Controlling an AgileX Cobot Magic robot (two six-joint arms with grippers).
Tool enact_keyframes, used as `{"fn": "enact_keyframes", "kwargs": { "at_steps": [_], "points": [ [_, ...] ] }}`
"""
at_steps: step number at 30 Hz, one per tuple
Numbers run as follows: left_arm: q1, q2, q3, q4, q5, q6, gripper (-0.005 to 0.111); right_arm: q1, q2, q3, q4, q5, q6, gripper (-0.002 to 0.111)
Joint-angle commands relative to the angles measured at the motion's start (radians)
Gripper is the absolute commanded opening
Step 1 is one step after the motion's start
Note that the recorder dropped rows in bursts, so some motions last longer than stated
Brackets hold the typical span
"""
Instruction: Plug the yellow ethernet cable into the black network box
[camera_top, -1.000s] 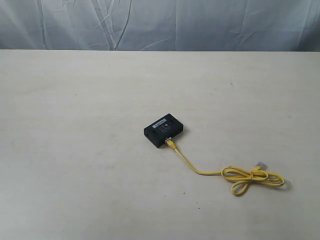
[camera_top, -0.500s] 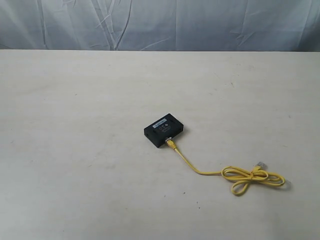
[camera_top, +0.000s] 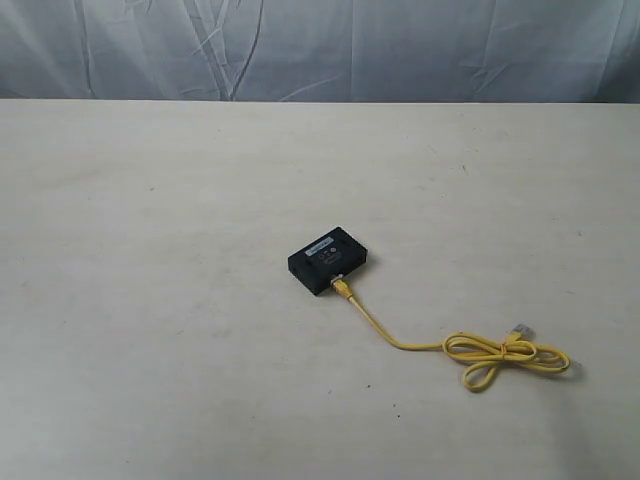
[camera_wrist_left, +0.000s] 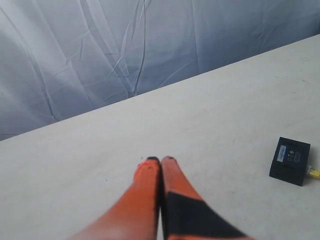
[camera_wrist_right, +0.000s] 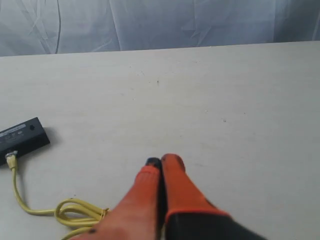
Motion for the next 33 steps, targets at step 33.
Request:
{"fn": "enact_keyframes", "kwargs": {
  "at_steps": [33],
  "points": [
    [0.118, -0.45, 0.475, 0.251, -0.209, 0.031, 0.0, -0.005, -0.007, 0.005, 0.0, -0.026, -0.004, 0.0]
  ]
}}
